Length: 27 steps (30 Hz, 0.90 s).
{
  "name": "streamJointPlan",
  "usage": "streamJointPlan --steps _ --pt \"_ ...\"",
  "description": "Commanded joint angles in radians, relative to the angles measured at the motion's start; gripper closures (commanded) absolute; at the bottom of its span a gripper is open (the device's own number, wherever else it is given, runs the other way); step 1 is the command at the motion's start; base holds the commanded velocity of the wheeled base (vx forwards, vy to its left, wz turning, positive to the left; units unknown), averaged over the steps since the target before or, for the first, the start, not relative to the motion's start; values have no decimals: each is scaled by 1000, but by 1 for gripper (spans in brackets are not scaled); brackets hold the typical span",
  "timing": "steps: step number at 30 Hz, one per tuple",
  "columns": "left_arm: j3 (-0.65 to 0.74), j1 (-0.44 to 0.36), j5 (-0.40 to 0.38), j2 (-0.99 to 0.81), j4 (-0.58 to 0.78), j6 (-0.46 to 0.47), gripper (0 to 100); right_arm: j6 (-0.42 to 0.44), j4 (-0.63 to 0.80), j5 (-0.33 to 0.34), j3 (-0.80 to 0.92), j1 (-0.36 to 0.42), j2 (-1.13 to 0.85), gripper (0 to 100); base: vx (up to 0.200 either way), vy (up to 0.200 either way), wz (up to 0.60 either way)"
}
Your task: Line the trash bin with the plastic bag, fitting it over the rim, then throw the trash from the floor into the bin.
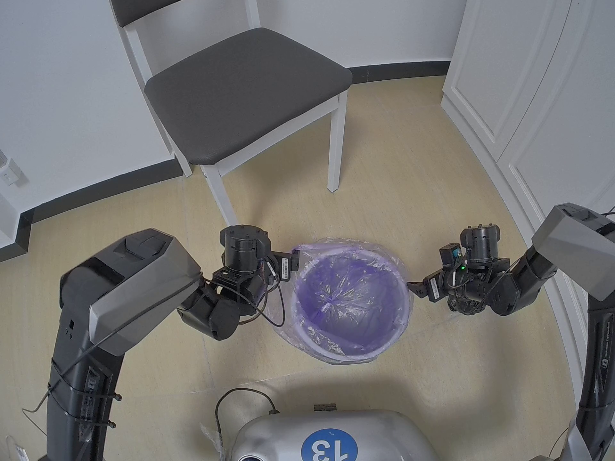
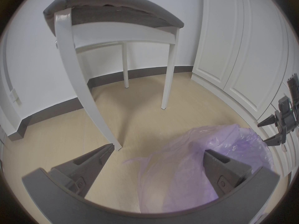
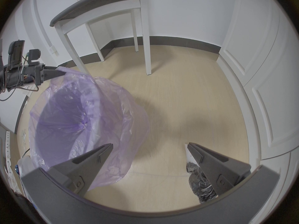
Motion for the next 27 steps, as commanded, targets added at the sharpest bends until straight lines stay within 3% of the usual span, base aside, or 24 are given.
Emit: streamJointPlan --steps 1,13,27 --pt "4 19 1 27 -1 -16 0 5 -1 0 -20 1 60 0 0 0 0" --pt "-68 24 -15 144 -1 -145 0 34 -2 0 -17 5 77 0 0 0 0" --pt "-129 33 -15 183 -1 -210 0 36 -1 0 -40 7 116 0 0 0 0"
